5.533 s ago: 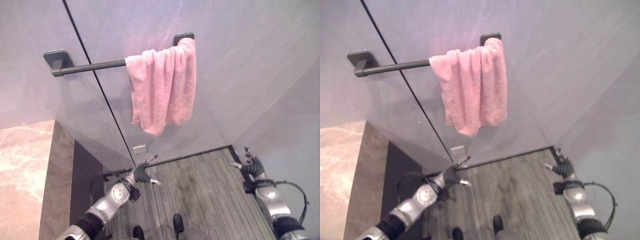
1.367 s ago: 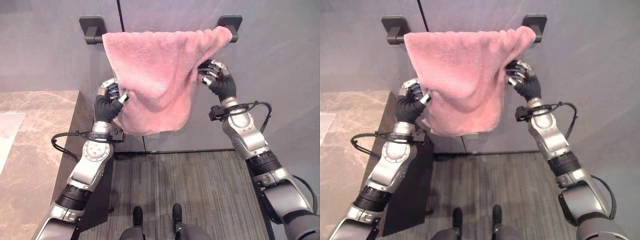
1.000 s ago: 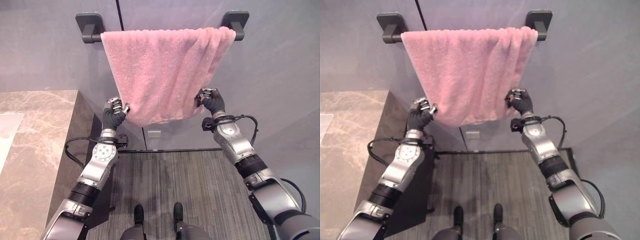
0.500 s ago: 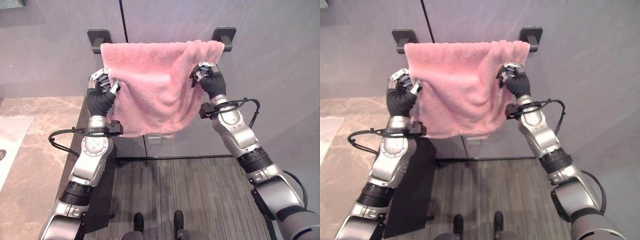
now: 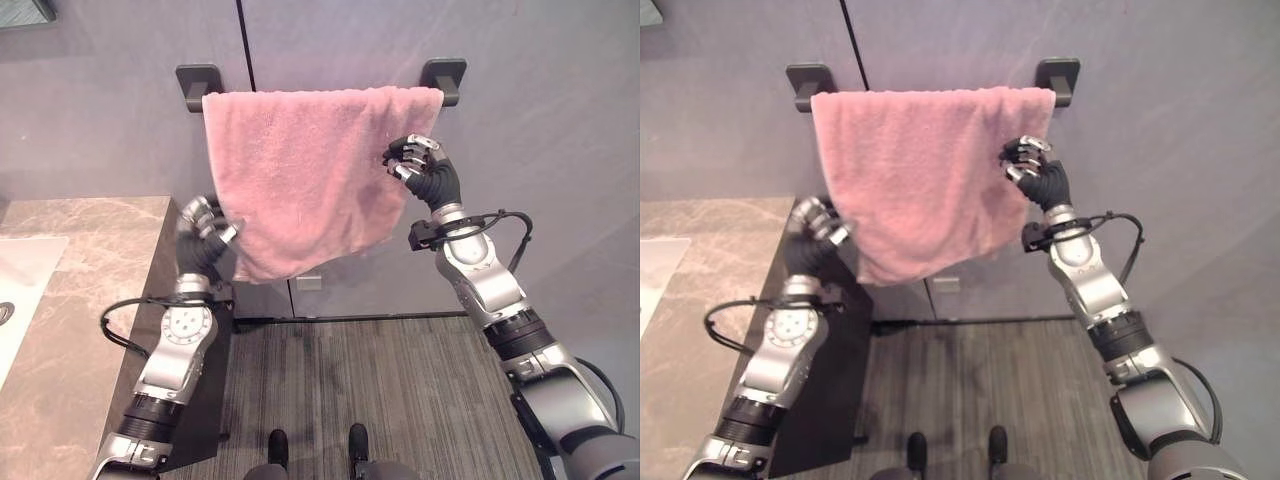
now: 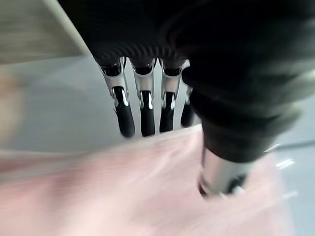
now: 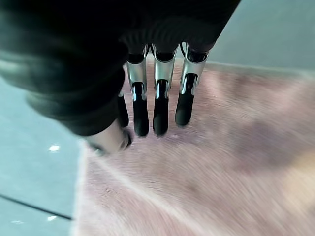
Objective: Put brush and paste in cup on sink, flatten towel.
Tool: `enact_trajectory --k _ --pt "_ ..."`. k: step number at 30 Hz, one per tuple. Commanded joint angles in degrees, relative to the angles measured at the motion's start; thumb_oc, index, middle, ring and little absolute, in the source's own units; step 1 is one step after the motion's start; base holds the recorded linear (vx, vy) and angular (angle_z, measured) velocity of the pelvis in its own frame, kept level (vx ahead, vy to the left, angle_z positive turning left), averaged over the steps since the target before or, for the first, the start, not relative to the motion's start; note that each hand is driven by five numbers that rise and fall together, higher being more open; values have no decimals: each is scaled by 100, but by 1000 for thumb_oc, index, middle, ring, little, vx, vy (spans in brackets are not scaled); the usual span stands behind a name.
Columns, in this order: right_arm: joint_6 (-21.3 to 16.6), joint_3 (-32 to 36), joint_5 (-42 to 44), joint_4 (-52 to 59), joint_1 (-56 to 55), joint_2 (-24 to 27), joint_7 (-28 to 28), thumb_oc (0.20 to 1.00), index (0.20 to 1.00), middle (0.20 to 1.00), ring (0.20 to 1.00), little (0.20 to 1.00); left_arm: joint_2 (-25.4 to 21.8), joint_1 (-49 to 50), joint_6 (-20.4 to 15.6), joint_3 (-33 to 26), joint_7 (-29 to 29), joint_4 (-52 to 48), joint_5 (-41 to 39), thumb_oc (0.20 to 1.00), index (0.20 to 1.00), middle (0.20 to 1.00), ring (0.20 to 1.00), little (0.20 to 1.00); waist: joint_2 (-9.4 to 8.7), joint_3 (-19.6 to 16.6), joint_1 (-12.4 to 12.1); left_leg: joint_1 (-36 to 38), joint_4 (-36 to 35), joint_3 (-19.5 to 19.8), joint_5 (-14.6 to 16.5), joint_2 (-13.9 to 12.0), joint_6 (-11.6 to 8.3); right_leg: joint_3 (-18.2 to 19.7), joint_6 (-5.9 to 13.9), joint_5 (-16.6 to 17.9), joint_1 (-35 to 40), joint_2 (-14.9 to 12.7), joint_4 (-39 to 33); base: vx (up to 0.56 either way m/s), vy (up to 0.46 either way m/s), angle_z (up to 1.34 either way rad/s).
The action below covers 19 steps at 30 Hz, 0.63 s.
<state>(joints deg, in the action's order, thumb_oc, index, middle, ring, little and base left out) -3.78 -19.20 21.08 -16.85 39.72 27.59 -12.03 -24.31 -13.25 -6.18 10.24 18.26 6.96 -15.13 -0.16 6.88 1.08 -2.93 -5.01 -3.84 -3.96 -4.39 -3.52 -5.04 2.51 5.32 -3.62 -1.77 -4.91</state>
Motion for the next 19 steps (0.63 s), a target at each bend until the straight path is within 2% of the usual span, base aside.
enact_trajectory --k 1,8,14,18,19 --pt "-57 16 -366 -293 -360 -100 58 1000 1000 1000 1000 1000 31 161 47 301 -268 768 176 1000 1000 1000 1000 1000 -257 -544 0 67 1 -200 -56 -212 -214 101 423 -118 270 -399 36 0 0 0" --pt "112 71 -987 -938 -1447 -242 147 1000 1000 1000 1000 1000 411 425 307 439 -433 2219 514 1000 1000 1000 1000 1000 -181 -591 117 182 1 -254 -8 -211 -174 154 432 -159 319 -413 76 0 5 -7" --pt "163 125 -1508 -3046 -2559 -718 225 1000 1000 1000 1000 1000 764 602 473 462 -519 4460 1160 1000 1000 1000 1000 1000 -91 -615 219 272 1 -293 19 -192 -141 199 441 -177 367 -422 78 -6 7 -4" --pt "138 -28 -1910 -4221 -2681 -886 243 1000 1000 1000 1000 1000 869 545 554 529 -488 5563 1666 1000 1000 1000 1000 1000 -66 -627 220 288 1 -292 29 -193 -142 207 438 -182 371 -425 78 -2 0 0" --pt "163 104 -1745 -4667 -2761 -993 256 1000 1000 1000 1000 1000 893 541 549 577 -447 5788 1866 1000 1000 1000 1000 1000 -54 -637 230 297 1 -291 37 -190 -139 206 438 -182 378 -431 77 5 -5 -7"
